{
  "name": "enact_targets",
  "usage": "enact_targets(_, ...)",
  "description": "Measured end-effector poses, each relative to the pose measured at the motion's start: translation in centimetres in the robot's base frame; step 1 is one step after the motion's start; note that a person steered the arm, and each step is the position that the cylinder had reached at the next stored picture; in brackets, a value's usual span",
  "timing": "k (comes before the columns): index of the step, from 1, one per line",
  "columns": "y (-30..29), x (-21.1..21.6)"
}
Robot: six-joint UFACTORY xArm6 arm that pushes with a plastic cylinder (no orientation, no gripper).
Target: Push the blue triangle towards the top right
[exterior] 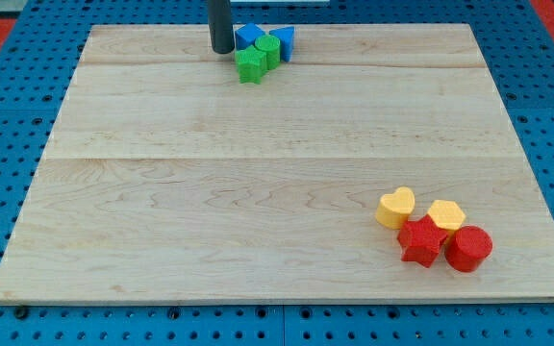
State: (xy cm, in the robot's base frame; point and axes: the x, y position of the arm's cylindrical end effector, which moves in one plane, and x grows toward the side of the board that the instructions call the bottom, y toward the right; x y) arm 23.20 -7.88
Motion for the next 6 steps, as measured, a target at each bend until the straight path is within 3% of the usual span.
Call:
enact_targets(1,0.5,-2.2)
enact_targets(3,15.6,0.1)
enact_targets(4,16.8,0.1)
enact_targets(5,8.3,0.1)
enact_targets(6,8.3,-3.6)
